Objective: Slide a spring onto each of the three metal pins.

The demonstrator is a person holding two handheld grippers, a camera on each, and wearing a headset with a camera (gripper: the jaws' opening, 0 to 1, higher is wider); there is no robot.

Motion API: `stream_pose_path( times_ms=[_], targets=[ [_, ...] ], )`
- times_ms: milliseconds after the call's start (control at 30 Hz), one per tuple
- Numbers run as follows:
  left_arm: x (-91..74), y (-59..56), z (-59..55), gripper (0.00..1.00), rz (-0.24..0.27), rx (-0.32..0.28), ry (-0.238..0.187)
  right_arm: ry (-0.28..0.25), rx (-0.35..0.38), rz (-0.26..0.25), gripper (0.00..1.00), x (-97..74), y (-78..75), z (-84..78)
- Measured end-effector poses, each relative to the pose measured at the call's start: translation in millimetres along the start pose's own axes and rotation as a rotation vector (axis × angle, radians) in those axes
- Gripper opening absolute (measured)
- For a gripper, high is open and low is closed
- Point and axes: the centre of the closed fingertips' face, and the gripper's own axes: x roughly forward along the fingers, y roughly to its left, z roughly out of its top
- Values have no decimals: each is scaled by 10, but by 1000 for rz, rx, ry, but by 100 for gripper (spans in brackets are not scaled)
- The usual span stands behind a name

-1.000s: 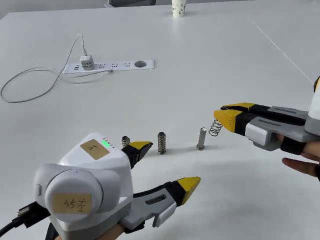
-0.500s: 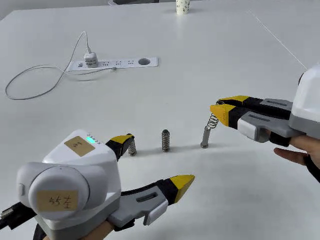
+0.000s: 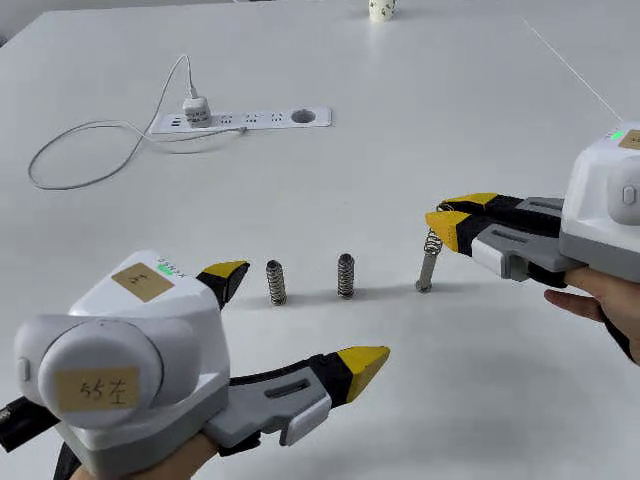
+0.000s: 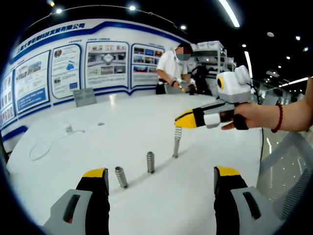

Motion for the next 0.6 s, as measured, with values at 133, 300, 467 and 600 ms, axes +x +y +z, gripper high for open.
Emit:
stream_pose_path(
  times_ms=[133, 300, 467, 600],
  targets=[
    [-23, 58, -24, 93, 14, -3, 5, 10, -10, -4, 11, 17, -4, -43],
    [-45, 134, -50, 96, 37, -17, 10, 25, -35, -4, 11, 29, 11, -94],
    [-58, 177, -66, 98, 51, -28, 13, 35, -31, -6, 11, 53, 14, -164],
    [-62, 190, -89, 97, 57, -30, 21, 45, -29, -12, 11, 75, 19, -222]
  ],
)
